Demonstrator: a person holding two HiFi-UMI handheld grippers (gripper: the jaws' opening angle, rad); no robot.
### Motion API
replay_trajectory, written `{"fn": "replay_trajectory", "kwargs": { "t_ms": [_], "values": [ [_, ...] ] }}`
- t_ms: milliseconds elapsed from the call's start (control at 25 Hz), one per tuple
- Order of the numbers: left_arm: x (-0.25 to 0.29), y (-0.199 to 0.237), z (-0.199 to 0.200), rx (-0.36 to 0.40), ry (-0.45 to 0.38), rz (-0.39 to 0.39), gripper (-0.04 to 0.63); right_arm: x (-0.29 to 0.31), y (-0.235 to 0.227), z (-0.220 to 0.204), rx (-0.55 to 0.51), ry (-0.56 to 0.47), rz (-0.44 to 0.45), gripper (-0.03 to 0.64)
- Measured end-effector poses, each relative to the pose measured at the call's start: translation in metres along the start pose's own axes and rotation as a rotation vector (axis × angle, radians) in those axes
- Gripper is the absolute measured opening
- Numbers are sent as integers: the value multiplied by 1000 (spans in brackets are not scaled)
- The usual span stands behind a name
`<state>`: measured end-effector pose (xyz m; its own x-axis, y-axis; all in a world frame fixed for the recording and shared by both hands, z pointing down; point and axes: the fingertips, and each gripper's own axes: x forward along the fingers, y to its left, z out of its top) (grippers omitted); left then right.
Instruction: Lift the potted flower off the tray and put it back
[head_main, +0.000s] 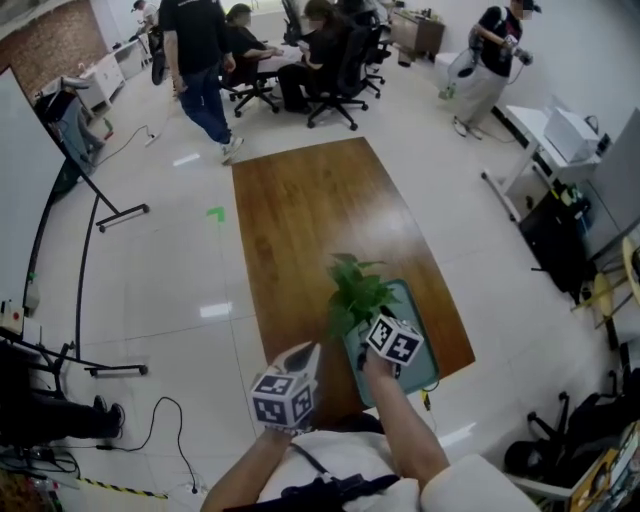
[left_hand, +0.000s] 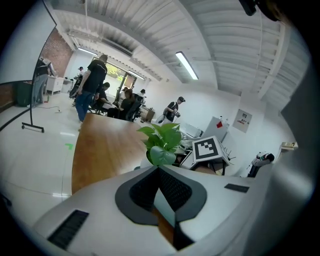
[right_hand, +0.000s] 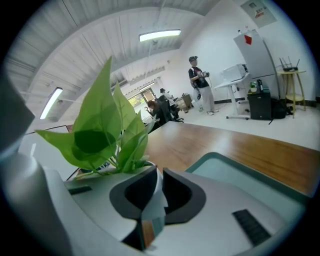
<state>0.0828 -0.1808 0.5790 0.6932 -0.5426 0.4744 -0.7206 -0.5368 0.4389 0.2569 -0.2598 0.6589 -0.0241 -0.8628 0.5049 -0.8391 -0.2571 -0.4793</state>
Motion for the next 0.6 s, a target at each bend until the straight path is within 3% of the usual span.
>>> {"fn": "replay_trajectory", "kwargs": {
  "t_ms": [600],
  "values": [
    [-65,64,-6,-112,-86,176,-5,26,103,-83,-104,176,179,48]
  ]
}}
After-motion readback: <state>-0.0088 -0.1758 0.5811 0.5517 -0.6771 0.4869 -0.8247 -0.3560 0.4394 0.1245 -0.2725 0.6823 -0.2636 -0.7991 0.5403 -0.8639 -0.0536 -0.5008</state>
